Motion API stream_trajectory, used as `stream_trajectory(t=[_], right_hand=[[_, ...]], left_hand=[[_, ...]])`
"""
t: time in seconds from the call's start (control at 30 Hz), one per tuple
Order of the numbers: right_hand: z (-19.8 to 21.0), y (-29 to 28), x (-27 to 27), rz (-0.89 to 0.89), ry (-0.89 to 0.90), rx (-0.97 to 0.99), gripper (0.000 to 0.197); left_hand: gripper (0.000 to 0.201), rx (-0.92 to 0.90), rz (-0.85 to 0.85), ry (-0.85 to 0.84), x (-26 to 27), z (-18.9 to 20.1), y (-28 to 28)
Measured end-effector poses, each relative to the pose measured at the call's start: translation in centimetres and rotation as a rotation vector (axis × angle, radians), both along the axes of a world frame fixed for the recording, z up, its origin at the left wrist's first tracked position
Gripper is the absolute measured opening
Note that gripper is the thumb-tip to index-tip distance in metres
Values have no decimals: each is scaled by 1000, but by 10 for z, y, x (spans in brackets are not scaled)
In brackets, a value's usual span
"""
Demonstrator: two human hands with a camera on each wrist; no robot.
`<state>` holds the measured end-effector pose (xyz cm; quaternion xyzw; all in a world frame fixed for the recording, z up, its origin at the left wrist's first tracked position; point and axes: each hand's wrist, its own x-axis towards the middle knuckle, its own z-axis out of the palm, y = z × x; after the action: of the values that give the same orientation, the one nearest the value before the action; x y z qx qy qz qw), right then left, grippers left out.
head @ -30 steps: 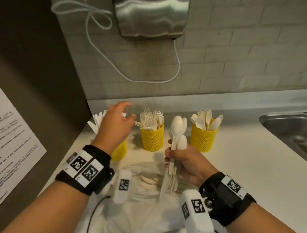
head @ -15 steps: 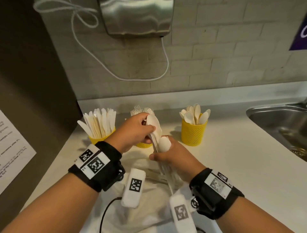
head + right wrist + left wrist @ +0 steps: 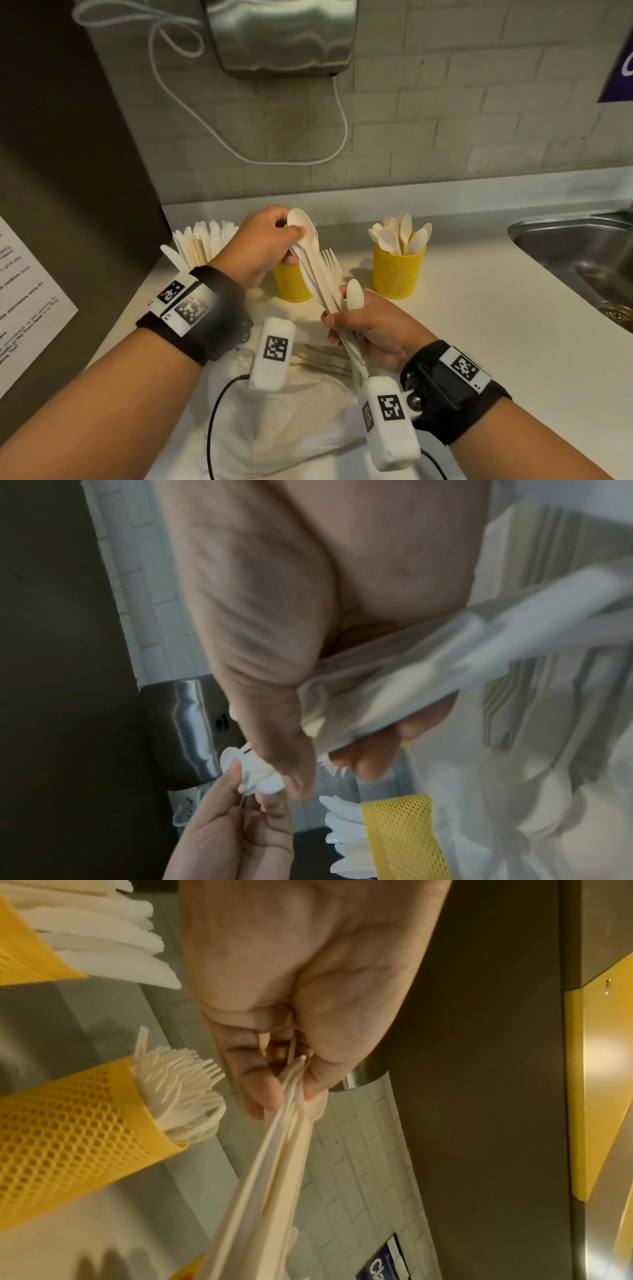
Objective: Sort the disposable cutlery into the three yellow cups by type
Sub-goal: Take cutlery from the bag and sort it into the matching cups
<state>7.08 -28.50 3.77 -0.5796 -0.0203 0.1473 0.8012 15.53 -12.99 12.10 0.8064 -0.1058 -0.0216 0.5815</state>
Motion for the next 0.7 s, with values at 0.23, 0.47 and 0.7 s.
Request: stream_trajectory(t=[0.23,0.47,0.7], right_hand=[[-4,-3,-4,-29,13,40,31],[-8,-6,-5,-96,30,46,23],[-11,-8,-4,-91,10,73,20]], left_hand=[[8,82,64,-142,9,10,10],[4,0,152,-143,19,23,25],[13,-83,130,-162,24,31,41]])
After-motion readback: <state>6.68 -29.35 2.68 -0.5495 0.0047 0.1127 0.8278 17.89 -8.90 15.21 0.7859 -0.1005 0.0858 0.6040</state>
